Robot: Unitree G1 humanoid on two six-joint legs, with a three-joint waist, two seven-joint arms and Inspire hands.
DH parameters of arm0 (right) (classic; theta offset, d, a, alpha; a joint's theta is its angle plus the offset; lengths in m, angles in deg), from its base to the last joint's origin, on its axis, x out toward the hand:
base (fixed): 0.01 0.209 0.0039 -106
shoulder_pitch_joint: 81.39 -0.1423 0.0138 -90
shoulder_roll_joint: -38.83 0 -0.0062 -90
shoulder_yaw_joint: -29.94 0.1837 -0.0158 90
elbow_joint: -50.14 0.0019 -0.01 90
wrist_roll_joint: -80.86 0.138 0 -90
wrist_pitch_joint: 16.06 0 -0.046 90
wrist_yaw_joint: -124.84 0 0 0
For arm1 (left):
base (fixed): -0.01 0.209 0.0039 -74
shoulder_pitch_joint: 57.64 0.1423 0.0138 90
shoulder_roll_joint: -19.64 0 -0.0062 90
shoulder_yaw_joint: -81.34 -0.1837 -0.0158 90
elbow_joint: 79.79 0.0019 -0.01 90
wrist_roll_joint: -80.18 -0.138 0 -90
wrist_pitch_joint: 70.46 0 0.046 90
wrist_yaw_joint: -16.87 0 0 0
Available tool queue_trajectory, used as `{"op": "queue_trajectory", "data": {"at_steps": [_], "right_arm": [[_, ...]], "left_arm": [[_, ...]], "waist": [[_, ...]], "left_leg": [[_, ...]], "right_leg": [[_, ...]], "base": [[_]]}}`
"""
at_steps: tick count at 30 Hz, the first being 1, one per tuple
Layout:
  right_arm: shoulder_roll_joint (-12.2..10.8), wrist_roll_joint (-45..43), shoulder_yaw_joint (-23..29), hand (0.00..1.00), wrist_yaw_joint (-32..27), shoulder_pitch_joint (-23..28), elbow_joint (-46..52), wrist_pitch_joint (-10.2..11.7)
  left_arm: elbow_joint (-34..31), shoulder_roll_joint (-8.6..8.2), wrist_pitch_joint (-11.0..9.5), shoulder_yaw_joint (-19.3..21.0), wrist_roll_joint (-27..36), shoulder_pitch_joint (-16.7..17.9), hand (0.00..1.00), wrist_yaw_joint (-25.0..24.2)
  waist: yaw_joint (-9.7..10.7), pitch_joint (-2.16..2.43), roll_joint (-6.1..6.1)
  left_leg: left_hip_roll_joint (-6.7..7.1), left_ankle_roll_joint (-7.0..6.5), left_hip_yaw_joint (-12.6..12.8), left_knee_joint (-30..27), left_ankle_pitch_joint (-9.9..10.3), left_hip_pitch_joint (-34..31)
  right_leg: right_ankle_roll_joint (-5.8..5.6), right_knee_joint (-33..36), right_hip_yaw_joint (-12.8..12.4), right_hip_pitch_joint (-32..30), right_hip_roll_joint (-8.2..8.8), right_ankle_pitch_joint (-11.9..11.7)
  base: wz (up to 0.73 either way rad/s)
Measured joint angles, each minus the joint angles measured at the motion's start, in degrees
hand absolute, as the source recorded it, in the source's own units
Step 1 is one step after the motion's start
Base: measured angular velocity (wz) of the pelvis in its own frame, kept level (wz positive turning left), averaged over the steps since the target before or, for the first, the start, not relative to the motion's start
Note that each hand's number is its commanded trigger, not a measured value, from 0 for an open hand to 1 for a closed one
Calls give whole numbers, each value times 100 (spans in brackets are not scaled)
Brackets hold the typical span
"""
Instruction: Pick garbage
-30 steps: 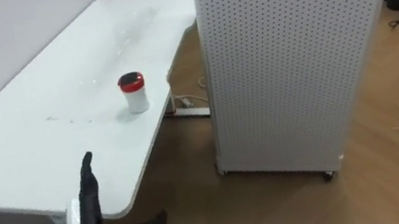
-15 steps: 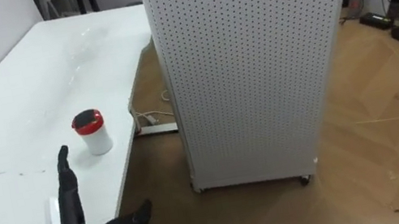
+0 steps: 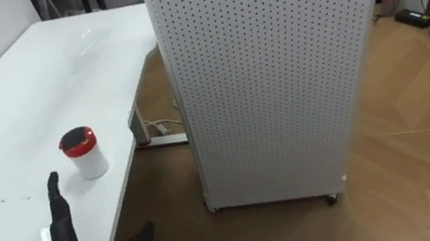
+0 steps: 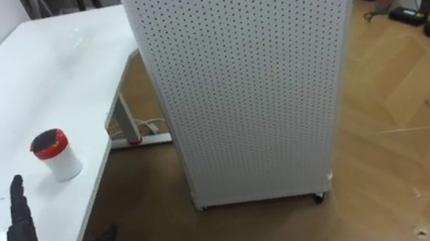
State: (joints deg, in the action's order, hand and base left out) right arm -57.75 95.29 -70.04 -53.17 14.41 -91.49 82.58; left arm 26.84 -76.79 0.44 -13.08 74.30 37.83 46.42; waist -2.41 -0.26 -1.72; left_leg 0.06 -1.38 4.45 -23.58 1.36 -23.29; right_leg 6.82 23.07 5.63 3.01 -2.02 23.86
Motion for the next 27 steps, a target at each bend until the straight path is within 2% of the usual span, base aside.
{"op": "queue_trajectory", "data": {"at_steps": [1, 2, 3, 4, 5, 6, 7, 8, 9, 10, 11, 12, 14, 16, 17, 18, 19, 20, 21, 24, 27], "right_arm": [[-1, 3, 6, 100, -7, -11, 0, 0], [3, 8, 6, 100, -5, -10, 6, 0], [-5, 4, 11, 100, -27, 3, 17, 0], [-6, 5, 5, 100, -48, 5, 38, 0], [-3, 6, -7, 100, -61, 2, 88, 2], [25, 49, -51, 100, -77, -6, 151, 7], [104, 169, -74, 100, -136, -8, 181, 6], [131, 215, -104, 100, -177, -21, 181, 5], [82, 311, -147, 100, -239, -34, 187, 3], [75, 330, -159, 100, -261, -36, 180, 2], [108, 332, -160, 100, -260, -62, 182, 5], [163, 337, -160, 100, -259, -151, 195, 6], [171, 351, -161, 100, -255, -212, 220, 10], [158, 337, -230, 100, -241, -222, 195, 7], [130, 323, -241, 100, -190, -217, 167, 6], [112, 323, -252, 100, -164, -211, 164, 4], [102, 319, -252, 100, -156, -210, 163, 4], [78, 316, -248, 100, -141, -192, 157, 3], [68, 312, -237, 100, -143, -221, 158, 3], [55, 273, -240, 100, -72, -262, 161, 5], [77, 290, -250, 100, -47, -236, 161, 0]], "left_arm": [[-30, 11, 0, 3, 0, -4, 0, 3], [-107, 18, 0, 7, 4, 0, 0, -4], [-204, 18, 0, 8, 4, 0, 0, -25], [-240, 18, -1, 9, 6, -11, 0, -29], [-265, 21, -10, 21, 13, -17, 0, -33], [-267, 28, -15, 25, 54, -48, 0, -43], [-277, -4, -18, -25, 71, -74, 0, -43], [-277, 12, -21, -52, 69, -78, 0, -41], [-263, 82, -17, -51, 59, -126, 0, -33], [-246, 73, -15, -50, 38, -126, 0, -4], [-211, 14, -1, -49, 7, -121, 0, 45], [-196, -25, 8, -49, 6, -121, 0, 97], [-140, 14, 4, -38, 17, -123, 0, 100], [-51, 28, 4, -20, 127, -125, 0, 133], [15, 31, -2, -17, 185, -126, 0, 139], [114, 39, -3, -19, 192, -124, 0, 141], [168, 41, -2, -19, 191, -119, 0, 146], [217, 42, 2, -26, 191, -89, 0, 149], [210, 46, -6, -18, 173, -101, 0, 154], [214, 40, -7, -3, 179, -101, 0, 311], [214, 45, -6, -4, 181, -101, 0, 397]], "waist": [[8, 13, -30], [-10, 37, -100], [-61, 36, -120], [-105, 26, -131], [-203, 17, -139], [-306, -24, -132], [-304, 2, -101], [-300, 8, -70], [-287, -18, -152], [-285, -27, -176], [-388, -36, -146], [-463, -70, -40], [-432, -94, 66], [-382, -100, 116], [-360, -98, 110], [-322, -86, 83], [-266, -82, 74], [-218, -7, 83], [-251, 16, 105], [-274, 6, 87], [-260, -16, 62]], "left_leg": [[42, -72, 15, -32, -54, 14], [119, -117, 79, -122, 31, 66], [167, -182, 88, -263, 149, 104], [185, -204, 89, -352, 199, 126], [195, -255, 189, -553, 316, 170], [219, -293, 449, -929, 538, 45], [329, -286, 549, -693, 470, 69], [339, -467, 573, -483, 519, 164], [455, -590, 643, -525, 683, 346], [468, -591, 631, -536, 775, 428], [470, -579, 561, -536, 900, 545], [435, -549, 421, -505, 949, 619], [360, -511, 263, -397, 971, 727], [294, -434, 58, -311, 995, 847], [264, -367, -90, -277, 1021, 934], [257, -286, -213, -268, 1067, 997], [255, -242, -293, -286, 1094, 1003], [197, -129, -411, -315, 1137, 1004], [114, -34, -457, -265, 1150, 1023], [-58, 116, -514, -65, 1118, 1151], [-117, 189, -500, 155, 1099, 1327]], "right_leg": [[-47, -40, 14, 15, 43, 25], [-191, -37, 91, 48, 174, 43], [-353, -22, 251, 134, 289, 11], [-422, -29, 342, 191, 341, -15], [-538, -25, 501, 334, 444, -70], [-568, 38, 515, 497, 511, -84], [-644, 524, 544, 389, 547, -42], [-651, 1007, 607, 254, 596, -38], [-843, 1942, 724, -10, 848, -145], [-1020, 2337, 784, -136, 956, -301], [-1054, 2908, 806, -420, 1095, -371], [-968, 3206, 824, -787, 1190, -230], [-956, 3178, 867, -1321, 1317, -147], [-970, 2522, 840, -1636, 1368, -149], [-1021, 1757, 798, -1716, 1383, -215], [-1053, 901, 706, -1698, 1355, -521], [-1076, 695, 705, -1679, 1352, -912], [-972, 486, 788, -1572, 1273, -1180], [-889, 321, 908, -1478, 1140, -1210], [-758, 19, 1064, -1293, 942, -1241], [-696, -136, 1152, -1142, 879, -1203]], "base": [[0], [0], [-12], [-30], [-34], [-16], [9], [48], [46], [38], [9], [6], [31], [45], [52], [53], [60], [45], [33], [7], [0]]}}
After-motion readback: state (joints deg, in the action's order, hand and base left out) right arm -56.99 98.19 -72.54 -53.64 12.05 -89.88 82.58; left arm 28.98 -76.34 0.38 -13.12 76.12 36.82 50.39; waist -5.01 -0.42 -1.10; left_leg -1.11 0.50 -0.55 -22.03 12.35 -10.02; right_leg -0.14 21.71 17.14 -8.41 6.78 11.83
